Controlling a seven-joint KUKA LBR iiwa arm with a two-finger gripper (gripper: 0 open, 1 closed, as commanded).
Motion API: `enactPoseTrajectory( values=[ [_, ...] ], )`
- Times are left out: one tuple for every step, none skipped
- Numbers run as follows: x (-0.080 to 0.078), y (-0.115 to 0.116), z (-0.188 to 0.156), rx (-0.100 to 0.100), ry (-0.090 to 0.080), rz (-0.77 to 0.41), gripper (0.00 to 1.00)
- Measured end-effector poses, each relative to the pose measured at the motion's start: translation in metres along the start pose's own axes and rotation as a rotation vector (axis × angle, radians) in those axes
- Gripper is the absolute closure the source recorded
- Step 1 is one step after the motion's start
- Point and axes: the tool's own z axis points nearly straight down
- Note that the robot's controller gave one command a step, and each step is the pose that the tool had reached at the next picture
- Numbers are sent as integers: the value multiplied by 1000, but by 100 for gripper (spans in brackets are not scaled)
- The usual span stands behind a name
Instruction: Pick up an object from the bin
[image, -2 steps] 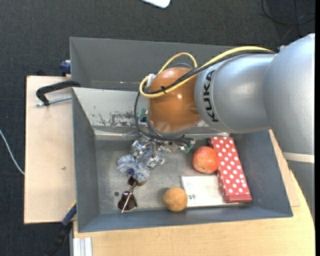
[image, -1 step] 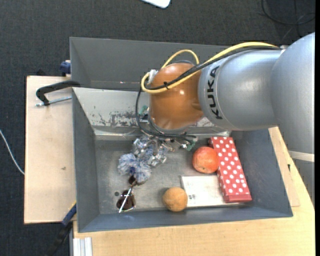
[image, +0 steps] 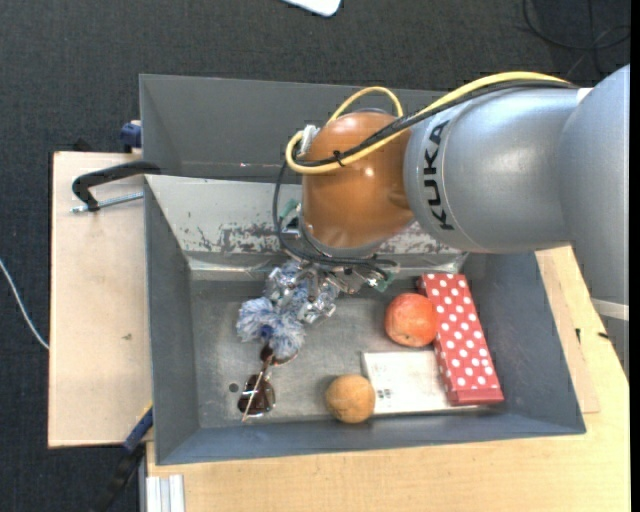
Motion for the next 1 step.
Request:
enactPoseTrajectory(
  values=[
    [-1, 0, -8, 2, -3, 0, 100]
  ],
)
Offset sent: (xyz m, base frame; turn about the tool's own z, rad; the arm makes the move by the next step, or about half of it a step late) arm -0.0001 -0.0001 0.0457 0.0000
